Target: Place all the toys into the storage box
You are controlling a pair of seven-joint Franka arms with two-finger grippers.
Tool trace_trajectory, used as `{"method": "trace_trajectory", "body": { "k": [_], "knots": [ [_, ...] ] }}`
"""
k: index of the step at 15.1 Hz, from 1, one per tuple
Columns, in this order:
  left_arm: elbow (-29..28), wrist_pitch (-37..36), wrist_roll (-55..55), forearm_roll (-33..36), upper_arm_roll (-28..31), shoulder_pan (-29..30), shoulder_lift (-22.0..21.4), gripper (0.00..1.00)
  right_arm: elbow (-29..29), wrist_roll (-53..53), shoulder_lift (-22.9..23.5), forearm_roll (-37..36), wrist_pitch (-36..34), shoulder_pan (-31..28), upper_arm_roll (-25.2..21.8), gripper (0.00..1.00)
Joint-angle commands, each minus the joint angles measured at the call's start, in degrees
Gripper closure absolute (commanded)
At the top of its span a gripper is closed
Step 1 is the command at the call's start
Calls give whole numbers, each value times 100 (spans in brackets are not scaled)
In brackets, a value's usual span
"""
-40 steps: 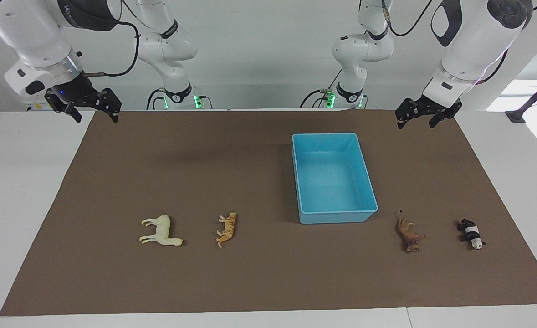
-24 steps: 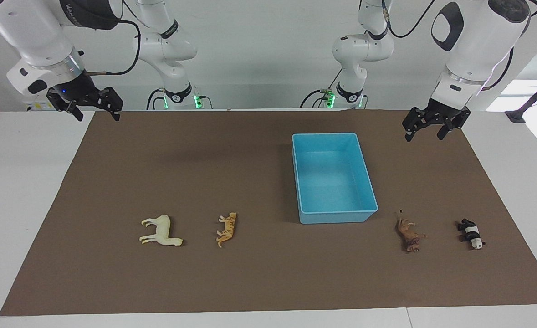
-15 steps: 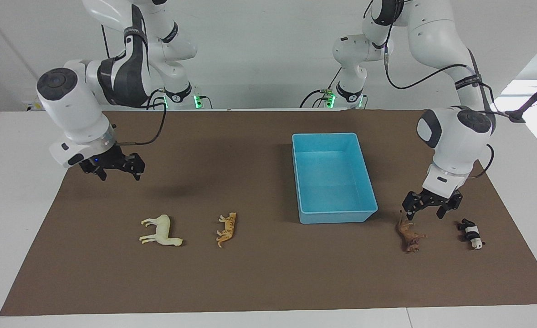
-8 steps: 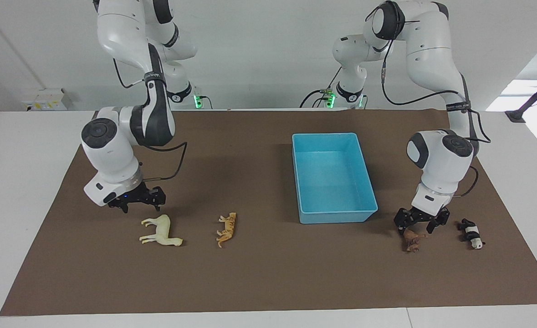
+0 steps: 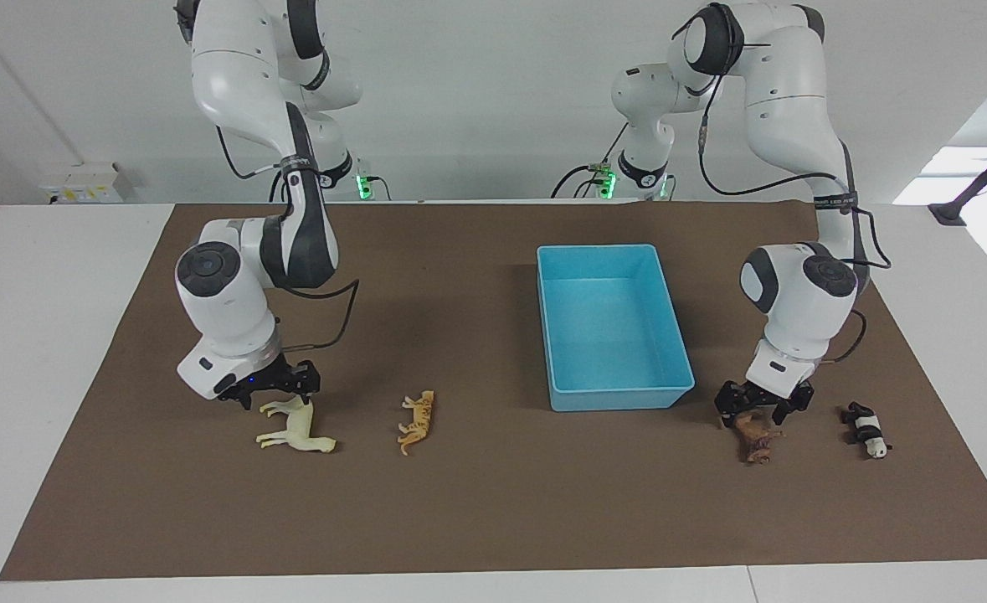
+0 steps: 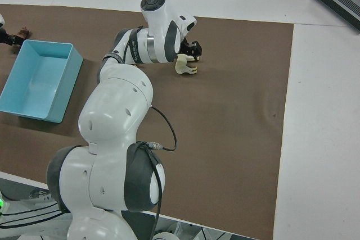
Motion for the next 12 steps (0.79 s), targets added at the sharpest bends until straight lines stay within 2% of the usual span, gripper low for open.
{"method": "trace_trajectory", "body": {
  "k": [1,2,3,5,6,7,8,9,10,11,12],
  "knots": [
    [-126,147,-168,104,-9,-15,-92,26,65,-25,173,16,65,36,32,0],
    [-126,147,-238,104,-17,-50,-92,34,39,-34,208,16,118,45,32,0],
    [-126,147,-239,112,-18,-51,-92,50,-31,-34,234,16,223,54,32,0],
    [-117,112,-239,112,-18,-51,-92,70,-93,-42,226,16,312,54,32,0],
    [-108,112,-239,104,-18,-42,-92,77,-93,-69,235,16,320,54,32,0],
    [-91,112,-248,104,-18,-33,-83,78,-93,-69,235,16,320,45,32,0],
    [-47,77,-248,95,-18,-42,-83,78,-84,-77,235,8,338,19,32,7],
    [14,33,-248,86,-18,-42,-83,78,-93,-86,304,16,469,27,32,27],
    [128,-115,-248,69,-26,-24,-83,79,-102,-86,383,16,592,53,32,58],
    [364,-369,-248,60,-26,-24,-66,79,-102,-43,375,25,558,62,32,100],
    [645,-763,-257,34,-35,-42,-66,79,-85,-25,375,104,558,62,32,100]
  ]
}}
